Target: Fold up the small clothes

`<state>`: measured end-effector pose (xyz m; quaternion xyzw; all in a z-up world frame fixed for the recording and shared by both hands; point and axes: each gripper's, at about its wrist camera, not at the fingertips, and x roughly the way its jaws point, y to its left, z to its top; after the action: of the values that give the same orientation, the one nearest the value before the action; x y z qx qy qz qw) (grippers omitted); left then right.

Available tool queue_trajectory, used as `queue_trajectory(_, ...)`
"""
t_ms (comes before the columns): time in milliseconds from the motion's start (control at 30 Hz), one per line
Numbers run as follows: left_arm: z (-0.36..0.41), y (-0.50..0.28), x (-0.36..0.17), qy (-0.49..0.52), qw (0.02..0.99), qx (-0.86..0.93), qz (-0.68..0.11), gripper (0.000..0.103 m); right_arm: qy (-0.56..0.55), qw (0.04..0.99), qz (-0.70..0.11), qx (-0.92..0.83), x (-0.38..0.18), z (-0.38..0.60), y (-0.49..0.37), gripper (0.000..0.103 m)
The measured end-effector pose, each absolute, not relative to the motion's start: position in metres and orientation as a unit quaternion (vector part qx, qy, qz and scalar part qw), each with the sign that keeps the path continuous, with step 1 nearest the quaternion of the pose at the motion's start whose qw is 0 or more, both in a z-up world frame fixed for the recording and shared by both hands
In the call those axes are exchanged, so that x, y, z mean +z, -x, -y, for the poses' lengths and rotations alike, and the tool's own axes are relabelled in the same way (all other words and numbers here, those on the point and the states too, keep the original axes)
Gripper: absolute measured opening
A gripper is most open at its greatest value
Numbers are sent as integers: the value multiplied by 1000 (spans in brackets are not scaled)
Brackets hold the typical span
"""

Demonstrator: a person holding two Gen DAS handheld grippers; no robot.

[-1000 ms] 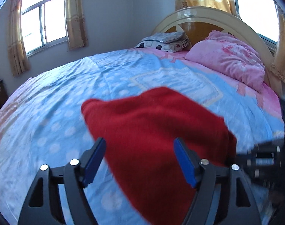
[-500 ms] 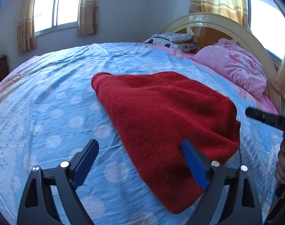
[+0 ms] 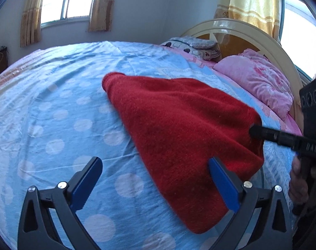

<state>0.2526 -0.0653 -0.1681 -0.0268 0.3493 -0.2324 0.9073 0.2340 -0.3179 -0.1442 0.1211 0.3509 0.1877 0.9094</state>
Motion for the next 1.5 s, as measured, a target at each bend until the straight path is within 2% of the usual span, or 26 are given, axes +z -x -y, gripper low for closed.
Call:
queue_trajectory(167, 65, -251, -170, 33, 906, -232, -352, 103, -92, 888, -368, 261, -151, 319, -253, 46)
queue_trajectory(233, 65, -251, -170, 35, 906, -231, -354, 103, -100, 855, -398, 318, -157, 317, -257, 20)
queue_trajectory(300, 63, -251, -171, 41, 904, -232, -356, 103, -87, 848, -399, 337, -155, 316, -248, 12)
queue_trajectory(433, 62, -252, -171, 47, 902, -235, -359, 103, -78, 851, -398, 333, -152, 327, -223, 11)
queue_trajectory(567, 66, -252, -172, 33, 901, -237, -361, 103, -105, 851, -438, 270, -171, 343, -226, 11)
queue_trajectory(700, 66, -249, -170, 30, 905, -233, -354, 103, -62, 860, -444, 244, -164, 326, -222, 11)
queue_trajectory(933, 65, -248, -170, 35, 908, -227, -351, 103, -86, 873, -436, 200, -146, 342, -217, 12)
queue_trajectory(1033, 67, -249, -170, 32, 908, -226, -352, 103, -109, 896, -387, 187, -119, 358, -218, 19)
queue_trajectory(1067, 67, -249, -171, 32, 907, -227, -353, 103, -116, 898, -381, 185, -114, 361, -221, 35)
queue_trajectory(1100, 67, -250, -171, 33, 907, -227, -354, 103, -126, 899, -377, 183, -108, 361, -231, 57)
queue_trajectory(1133, 66, -250, -171, 34, 906, -228, -354, 103, -134, 899, -375, 182, -105, 360, -241, 63)
queue_trajectory(1300, 66, -250, -171, 34, 907, -227, -353, 103, -162, 883, -407, 169, -116, 342, -314, 64)
queue_trajectory(1333, 66, -249, -171, 33, 908, -227, -352, 103, -162, 878, -418, 168, -123, 338, -326, 63)
queue_trajectory(1367, 66, -249, -171, 32, 908, -226, -351, 103, -155, 874, -432, 160, -131, 334, -338, 44)
queue_trajectory(1400, 66, -249, -171, 31, 908, -225, -351, 103, -147, 869, -449, 147, -140, 330, -350, 16)
queue_trajectory(1500, 67, -250, -173, 30, 907, -224, -356, 103, -142, 866, -463, 124, -152, 325, -363, 15)
